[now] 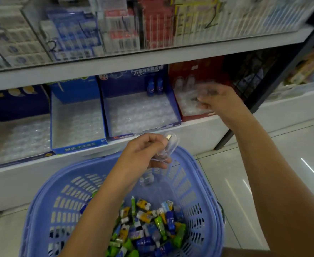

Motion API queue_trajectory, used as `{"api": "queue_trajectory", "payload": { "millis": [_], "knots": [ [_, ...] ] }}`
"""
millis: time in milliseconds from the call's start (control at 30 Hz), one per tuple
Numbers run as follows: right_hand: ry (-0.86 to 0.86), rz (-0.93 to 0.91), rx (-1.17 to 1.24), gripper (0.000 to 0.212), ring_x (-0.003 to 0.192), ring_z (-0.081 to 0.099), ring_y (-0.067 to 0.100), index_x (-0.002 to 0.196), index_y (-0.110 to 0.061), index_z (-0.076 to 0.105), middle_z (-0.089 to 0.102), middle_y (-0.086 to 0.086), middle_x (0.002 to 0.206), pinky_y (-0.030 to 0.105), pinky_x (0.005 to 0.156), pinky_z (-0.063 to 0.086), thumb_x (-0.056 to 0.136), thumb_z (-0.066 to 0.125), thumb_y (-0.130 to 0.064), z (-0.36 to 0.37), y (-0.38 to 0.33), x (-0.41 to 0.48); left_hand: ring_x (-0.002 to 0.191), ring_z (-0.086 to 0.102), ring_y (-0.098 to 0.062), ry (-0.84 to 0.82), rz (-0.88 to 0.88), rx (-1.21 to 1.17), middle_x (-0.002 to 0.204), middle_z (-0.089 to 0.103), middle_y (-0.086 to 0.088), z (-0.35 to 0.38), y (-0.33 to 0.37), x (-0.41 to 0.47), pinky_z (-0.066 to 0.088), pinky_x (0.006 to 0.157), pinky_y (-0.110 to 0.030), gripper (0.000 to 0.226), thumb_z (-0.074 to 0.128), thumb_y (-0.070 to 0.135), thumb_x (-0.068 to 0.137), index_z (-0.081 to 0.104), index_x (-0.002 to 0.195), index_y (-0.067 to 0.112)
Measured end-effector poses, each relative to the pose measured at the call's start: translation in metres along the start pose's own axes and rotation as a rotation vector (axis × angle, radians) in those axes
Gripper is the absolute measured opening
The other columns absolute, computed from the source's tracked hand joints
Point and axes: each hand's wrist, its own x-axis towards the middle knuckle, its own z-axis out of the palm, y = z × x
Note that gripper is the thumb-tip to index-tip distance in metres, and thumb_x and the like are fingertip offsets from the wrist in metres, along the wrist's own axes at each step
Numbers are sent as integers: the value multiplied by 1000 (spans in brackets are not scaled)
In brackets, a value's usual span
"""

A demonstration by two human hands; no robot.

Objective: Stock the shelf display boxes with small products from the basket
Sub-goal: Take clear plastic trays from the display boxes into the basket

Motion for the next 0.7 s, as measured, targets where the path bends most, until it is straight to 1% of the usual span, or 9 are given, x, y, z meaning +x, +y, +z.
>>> {"api": "queue_trajectory", "payload": {
  "millis": [33, 100, 167, 267, 333, 400, 467, 567, 700],
  "knots": [
    [72, -66, -216, 29, 88, 65, 16, 112, -15, 62, 63, 6, 107, 23, 72, 52, 85, 63, -6, 0, 0, 14, 70, 71, -21, 11, 0, -31, 72, 69, 0, 0, 0, 2, 52, 54, -20, 11, 62, 23, 87, 68, 87, 14],
    [184, -159, -608, 35, 101, 61, 23, 118, -12, 60, 65, 9, 113, 19, 78, 42, 84, 65, -16, 4, -1, 39, 72, 71, -19, 19, 1, -27, 73, 69, 2, 0, 1, 6, 52, 56, -19, 24, 63, 32, 81, 68, 93, 11],
    [175, -215, -843, 33, 107, 60, 26, 119, -11, 60, 65, 12, 117, 19, 78, 37, 88, 60, -22, 10, -3, 56, 76, 72, -17, 7, -11, 21, 77, 71, 3, -1, -2, 8, 53, 59, -18, 36, 63, 37, 77, 67, 98, 8],
    [65, -369, -878, 36, 116, 55, 27, 127, -16, 59, 61, 11, 127, 17, 91, 35, 91, 55, -17, 17, -4, 66, 77, 72, -15, 17, -34, 42, 81, 73, 3, -2, -11, 8, 53, 62, -17, 42, 64, 40, 73, 67, 100, 8],
    [-32, -447, -920, 38, 117, 54, 30, 128, -15, 58, 60, 13, 127, 24, 97, 35, 91, 55, -14, 18, -4, 68, 79, 72, -15, 45, -36, 37, 83, 74, 2, -3, -16, 10, 53, 63, -16, 45, 66, 41, 69, 66, 100, 8],
    [-98, -452, -964, 37, 113, 56, 32, 126, -14, 59, 63, 14, 121, 33, 97, 44, 89, 57, -14, 17, -5, 71, 81, 72, -16, 60, -35, 33, 84, 74, 1, -5, -20, 13, 53, 64, -16, 49, 68, 43, 66, 66, 100, 9],
    [-136, -447, -992, 38, 114, 56, 32, 125, -17, 59, 64, 13, 120, 36, 98, 45, 87, 59, -14, 15, -7, 74, 80, 71, -15, 76, -23, 42, 84, 74, 0, -8, -22, 15, 53, 64, -16, 52, 71, 45, 62, 66, 101, 11],
    [-207, -498, -1052, 37, 114, 56, 30, 124, -16, 61, 64, 14, 122, 30, 98, 42, 88, 59, -12, 15, -10, 77, 76, 71, -13, 117, -2, 68, 81, 74, -1, -10, -26, 17, 53, 63, -16, 50, 73, 45, 60, 66, 97, 13],
    [-228, -419, -1061, 46, 126, 47, 30, 137, -13, 48, 49, 15, 138, 28, 107, 33, 92, 56, -11, 23, -3, 76, 75, 70, -13, 153, 23, 98, 79, 74, 1, -13, -27, 16, 54, 63, -17, 50, 70, 53, 60, 68, 92, 15]
  ]
}}
